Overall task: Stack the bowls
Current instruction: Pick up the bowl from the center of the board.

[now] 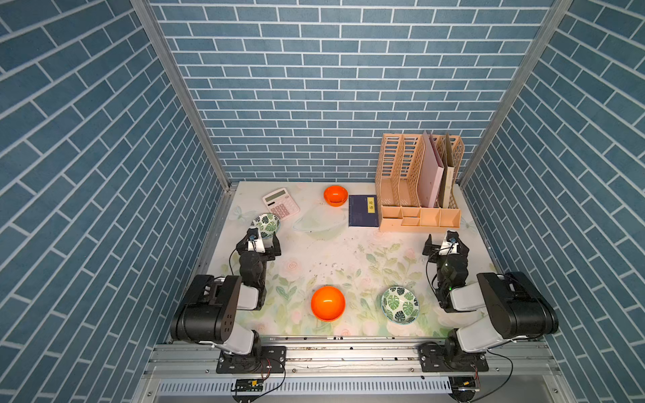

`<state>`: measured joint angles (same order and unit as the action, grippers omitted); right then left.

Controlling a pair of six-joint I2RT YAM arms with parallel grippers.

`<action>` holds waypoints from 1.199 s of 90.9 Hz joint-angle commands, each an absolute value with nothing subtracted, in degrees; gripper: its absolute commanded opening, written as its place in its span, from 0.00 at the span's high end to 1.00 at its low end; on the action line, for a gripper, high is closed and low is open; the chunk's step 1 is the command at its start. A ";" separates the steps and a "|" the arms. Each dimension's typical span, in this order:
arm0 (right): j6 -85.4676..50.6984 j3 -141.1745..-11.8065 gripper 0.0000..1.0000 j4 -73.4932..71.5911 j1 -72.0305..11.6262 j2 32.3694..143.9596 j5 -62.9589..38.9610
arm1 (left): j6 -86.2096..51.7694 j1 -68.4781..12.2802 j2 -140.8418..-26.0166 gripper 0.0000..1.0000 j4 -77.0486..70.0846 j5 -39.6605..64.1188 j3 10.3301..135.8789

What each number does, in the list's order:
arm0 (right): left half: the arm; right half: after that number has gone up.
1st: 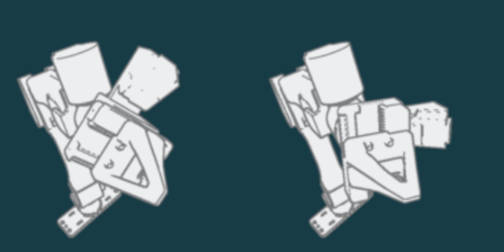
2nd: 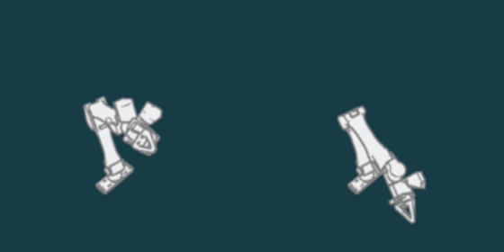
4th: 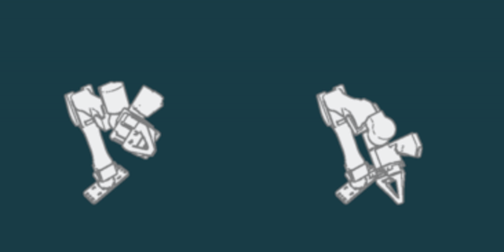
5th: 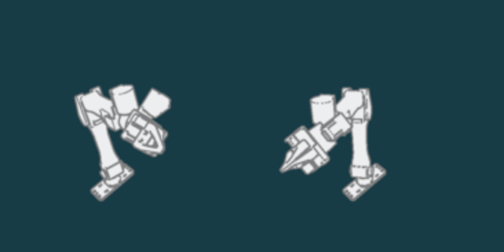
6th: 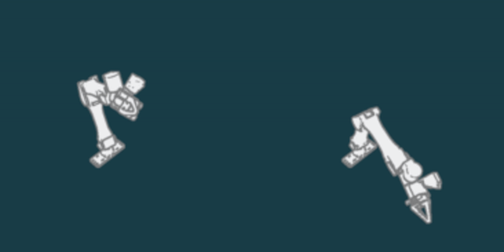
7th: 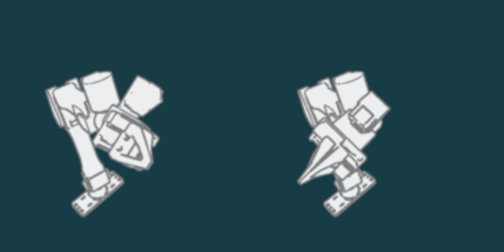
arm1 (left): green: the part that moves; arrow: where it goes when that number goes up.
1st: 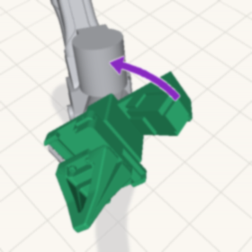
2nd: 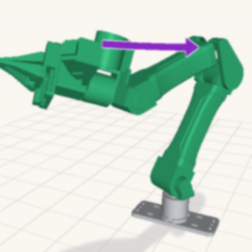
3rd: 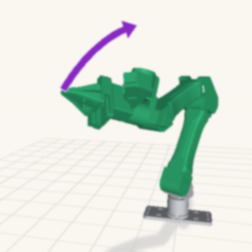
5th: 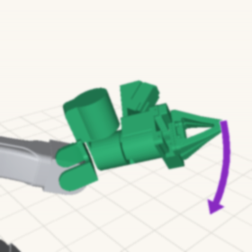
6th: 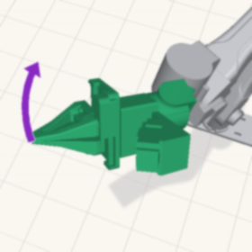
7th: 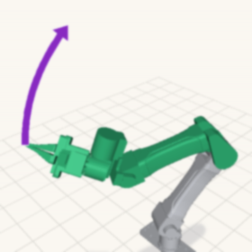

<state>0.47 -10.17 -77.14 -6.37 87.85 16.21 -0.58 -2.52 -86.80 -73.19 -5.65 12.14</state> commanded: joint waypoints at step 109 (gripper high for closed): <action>3.70 -31.39 0.00 -38.64 -14.28 75.90 18.66 | -0.50 -9.69 -72.69 0.00 -21.14 -26.18 49.81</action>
